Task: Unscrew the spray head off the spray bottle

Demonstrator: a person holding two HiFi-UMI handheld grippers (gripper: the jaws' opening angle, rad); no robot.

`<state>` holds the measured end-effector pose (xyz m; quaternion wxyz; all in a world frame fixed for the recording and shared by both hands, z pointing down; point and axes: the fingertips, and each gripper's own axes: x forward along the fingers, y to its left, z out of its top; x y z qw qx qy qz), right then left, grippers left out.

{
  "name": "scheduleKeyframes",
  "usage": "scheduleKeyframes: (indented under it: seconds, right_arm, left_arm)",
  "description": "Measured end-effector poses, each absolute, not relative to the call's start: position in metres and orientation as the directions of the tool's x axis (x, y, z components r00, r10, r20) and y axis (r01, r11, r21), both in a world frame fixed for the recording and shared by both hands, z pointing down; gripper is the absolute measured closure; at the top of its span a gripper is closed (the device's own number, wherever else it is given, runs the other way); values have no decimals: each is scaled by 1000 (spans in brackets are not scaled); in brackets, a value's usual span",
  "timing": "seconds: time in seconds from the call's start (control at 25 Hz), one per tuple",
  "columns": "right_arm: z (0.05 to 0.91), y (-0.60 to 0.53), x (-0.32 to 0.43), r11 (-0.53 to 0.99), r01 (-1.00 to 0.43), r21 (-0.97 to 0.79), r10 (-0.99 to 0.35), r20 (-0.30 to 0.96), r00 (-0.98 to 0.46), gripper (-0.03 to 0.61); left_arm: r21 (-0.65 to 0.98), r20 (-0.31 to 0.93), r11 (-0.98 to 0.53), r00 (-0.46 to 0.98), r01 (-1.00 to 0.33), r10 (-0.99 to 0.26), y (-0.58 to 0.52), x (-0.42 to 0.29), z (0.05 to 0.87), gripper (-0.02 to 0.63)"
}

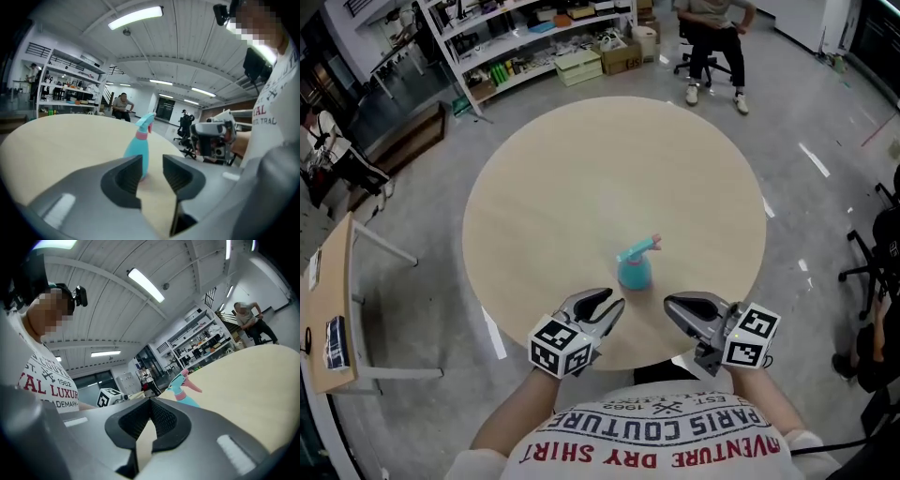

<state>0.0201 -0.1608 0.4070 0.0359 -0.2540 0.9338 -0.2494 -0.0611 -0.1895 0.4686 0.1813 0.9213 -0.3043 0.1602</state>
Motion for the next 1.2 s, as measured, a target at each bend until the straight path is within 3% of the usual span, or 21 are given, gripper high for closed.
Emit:
scheduleKeyframes:
  seconds: [0.16, 0.36, 0.56, 0.72, 0.96, 1.2]
  right_arm:
    - [415, -179, 25, 744, -468, -477, -490, 87, -868, 577]
    - [421, -195, 31, 742, -463, -485, -496, 67, -866, 578]
    - [435, -203, 30, 740, -464, -487, -478, 104, -872, 570]
    - [441, -209, 22, 758, -488, -433, -468, 160, -869, 547]
    - [449, -230, 6, 760, -590, -274, -535, 252, -806, 445]
    - [453, -252, -10, 745, -661, -85, -611, 310, -728, 445]
  left_arm:
    - [167, 460, -766, 736, -620, -496, -223, -54, 494, 313]
    - [68, 459, -843, 767, -533, -448, -245, -25, 518, 190]
    - [21, 517, -866, 747, -500, -419, -259, -15, 544, 184]
    - [23, 527, -868, 744, -496, -411, -263, -16, 550, 272]
    - [23, 534, -853, 728, -521, -430, -263, -15, 550, 276]
    - [0, 556, -825, 686, -565, -470, -262, -7, 551, 276]
